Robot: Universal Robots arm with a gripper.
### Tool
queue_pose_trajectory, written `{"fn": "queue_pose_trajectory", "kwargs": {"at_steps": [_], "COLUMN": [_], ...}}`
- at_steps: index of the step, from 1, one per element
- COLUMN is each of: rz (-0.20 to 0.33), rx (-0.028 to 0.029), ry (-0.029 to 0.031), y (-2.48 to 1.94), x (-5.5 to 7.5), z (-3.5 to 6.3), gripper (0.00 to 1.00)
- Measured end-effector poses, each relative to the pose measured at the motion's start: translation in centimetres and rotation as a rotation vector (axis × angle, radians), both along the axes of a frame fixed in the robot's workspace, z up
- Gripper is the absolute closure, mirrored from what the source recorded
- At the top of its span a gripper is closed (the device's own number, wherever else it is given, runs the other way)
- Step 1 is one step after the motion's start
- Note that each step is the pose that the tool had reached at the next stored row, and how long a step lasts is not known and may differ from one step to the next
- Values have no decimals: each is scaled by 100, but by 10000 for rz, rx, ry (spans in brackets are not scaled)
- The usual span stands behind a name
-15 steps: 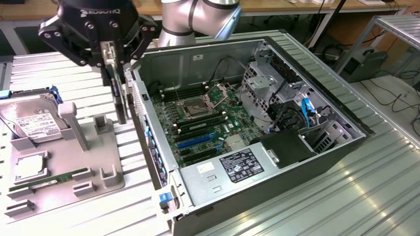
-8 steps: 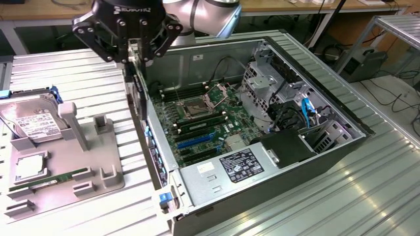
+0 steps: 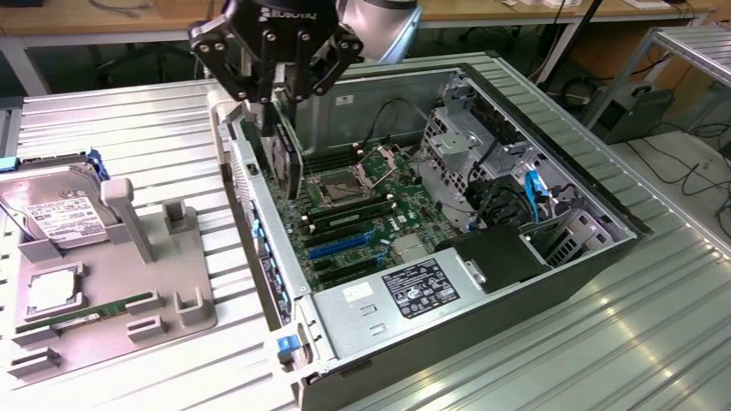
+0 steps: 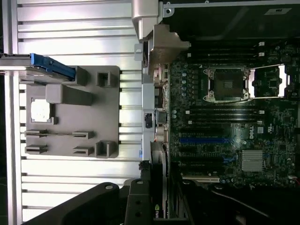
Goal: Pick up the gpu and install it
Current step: 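Pick up the gpu and move the gpu toward the slot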
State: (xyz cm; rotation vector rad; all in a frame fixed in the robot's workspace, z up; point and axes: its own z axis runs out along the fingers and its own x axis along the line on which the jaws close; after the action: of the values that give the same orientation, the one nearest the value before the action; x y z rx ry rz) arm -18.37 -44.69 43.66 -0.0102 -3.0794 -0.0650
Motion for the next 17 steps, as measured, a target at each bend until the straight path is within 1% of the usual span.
{"fn": "queue_pose_trajectory", "kwargs": {"at_steps": [3, 7, 9, 11, 13, 15, 16, 17], "rz": [0, 0, 0, 1, 1, 2, 2, 3], "rx": [1, 2, -2, -12, -28, -43, -59, -70], "ry": [5, 5, 6, 6, 5, 6, 5, 5], "y": [0, 0, 0, 0, 0, 0, 0, 0], "x": [136, 347, 501, 621, 777, 879, 963, 1008], "z": [-12, -65, -122, -170, -232, -273, -307, -325], "gripper": [74, 74, 74, 74, 74, 74, 74, 74]}}
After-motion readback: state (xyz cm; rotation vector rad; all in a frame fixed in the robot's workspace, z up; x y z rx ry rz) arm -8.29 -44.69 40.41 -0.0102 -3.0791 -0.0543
